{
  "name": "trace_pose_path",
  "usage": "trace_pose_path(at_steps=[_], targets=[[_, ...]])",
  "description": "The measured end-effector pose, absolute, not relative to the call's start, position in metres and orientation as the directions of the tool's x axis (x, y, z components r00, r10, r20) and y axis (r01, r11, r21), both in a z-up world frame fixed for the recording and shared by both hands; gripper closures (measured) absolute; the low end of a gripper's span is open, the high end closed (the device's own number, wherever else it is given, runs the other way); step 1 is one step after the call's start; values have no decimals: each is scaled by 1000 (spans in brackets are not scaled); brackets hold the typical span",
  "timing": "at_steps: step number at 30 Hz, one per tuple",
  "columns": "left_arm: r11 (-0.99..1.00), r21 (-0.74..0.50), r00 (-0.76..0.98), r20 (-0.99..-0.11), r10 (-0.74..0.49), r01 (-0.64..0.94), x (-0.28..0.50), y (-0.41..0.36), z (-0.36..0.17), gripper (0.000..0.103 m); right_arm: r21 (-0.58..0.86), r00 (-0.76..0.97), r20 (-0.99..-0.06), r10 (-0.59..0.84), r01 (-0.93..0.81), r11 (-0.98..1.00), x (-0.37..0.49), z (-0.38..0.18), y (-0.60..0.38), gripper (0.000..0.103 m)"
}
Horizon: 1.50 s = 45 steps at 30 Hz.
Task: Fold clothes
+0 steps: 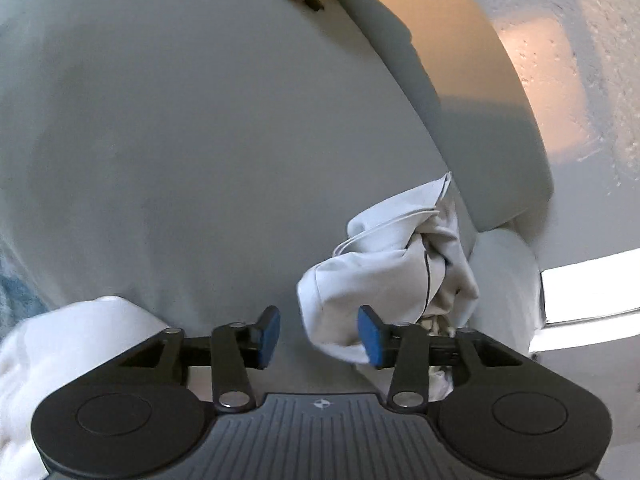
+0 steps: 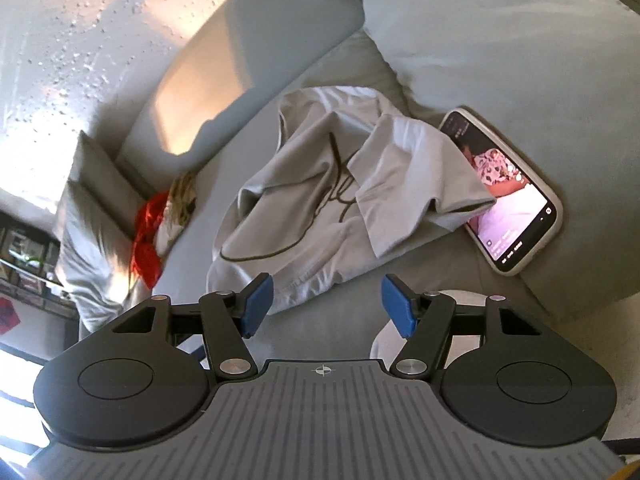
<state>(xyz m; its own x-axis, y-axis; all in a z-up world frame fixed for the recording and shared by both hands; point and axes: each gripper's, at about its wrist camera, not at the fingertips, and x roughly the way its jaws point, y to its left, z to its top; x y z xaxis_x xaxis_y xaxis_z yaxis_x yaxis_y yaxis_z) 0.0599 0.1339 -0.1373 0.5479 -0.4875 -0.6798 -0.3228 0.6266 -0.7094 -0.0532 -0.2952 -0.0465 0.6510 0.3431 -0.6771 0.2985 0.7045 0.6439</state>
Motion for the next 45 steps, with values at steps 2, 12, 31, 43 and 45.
trace_pose_path(at_steps=[2,12,31,43,45], targets=[[595,-737,549,-657,-517,-321,65,132,-145,63,644,650,-678,343,299,705,-54,-49,-296,36],[525,-797,578,-589,-565,-299,75,124,-157,103,658,692,-672,264,395,641,-53,-80,-323,38],[687,-726,624,-550,-556,-28,59,113,-124,103,680,665,-691,283,465,567,24,-134,-323,100],[719,-694,602,-562,-567,30,54,100,-122,103,676,733,-676,-79,659,330,-34,-98,-401,54],[718,-696,602,-563,-566,25,54,101,-123,103,677,740,-673,-10,621,395,-40,-96,-386,54]])
